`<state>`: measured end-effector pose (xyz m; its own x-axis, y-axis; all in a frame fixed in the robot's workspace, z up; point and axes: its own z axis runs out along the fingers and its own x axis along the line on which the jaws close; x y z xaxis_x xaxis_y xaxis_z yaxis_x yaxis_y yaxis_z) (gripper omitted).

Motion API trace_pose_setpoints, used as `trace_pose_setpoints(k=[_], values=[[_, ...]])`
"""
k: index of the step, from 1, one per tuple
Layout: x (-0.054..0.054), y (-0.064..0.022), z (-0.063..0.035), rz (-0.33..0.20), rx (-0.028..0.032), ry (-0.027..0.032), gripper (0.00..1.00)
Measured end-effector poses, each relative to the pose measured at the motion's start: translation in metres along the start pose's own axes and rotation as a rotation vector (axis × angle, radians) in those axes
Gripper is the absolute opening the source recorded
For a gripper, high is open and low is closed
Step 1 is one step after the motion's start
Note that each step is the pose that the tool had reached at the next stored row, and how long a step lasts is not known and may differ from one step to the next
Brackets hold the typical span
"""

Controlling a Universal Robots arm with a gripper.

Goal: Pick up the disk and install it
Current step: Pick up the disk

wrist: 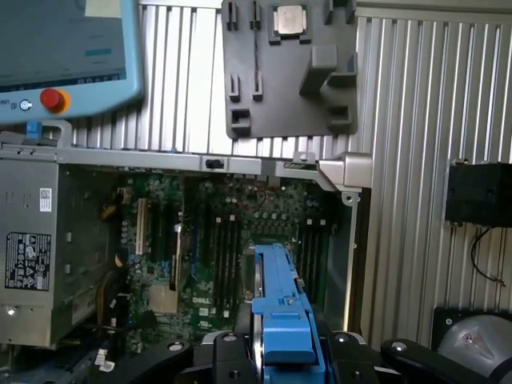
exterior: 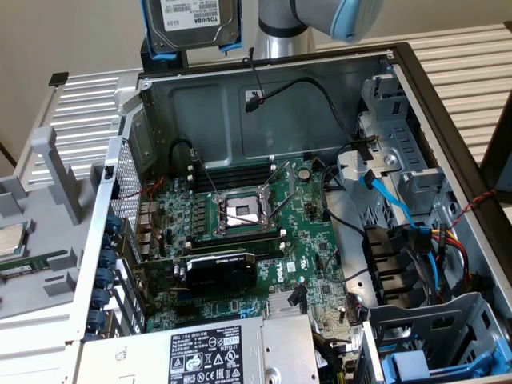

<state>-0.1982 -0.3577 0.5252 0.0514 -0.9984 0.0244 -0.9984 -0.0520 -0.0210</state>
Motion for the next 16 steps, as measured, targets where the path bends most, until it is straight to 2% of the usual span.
trace_pose_setpoints(k=[7,11,16], values=[[0.019,-0.0071,-0.0008,0.000,-0.0006,0.0000,0.37],[0.027,-0.0190,-0.0007,0.000,-0.0007,-0.0003,0.37],[0.035,-0.0381,-0.0011,0.000,-0.0007,-0.0005,0.37]])
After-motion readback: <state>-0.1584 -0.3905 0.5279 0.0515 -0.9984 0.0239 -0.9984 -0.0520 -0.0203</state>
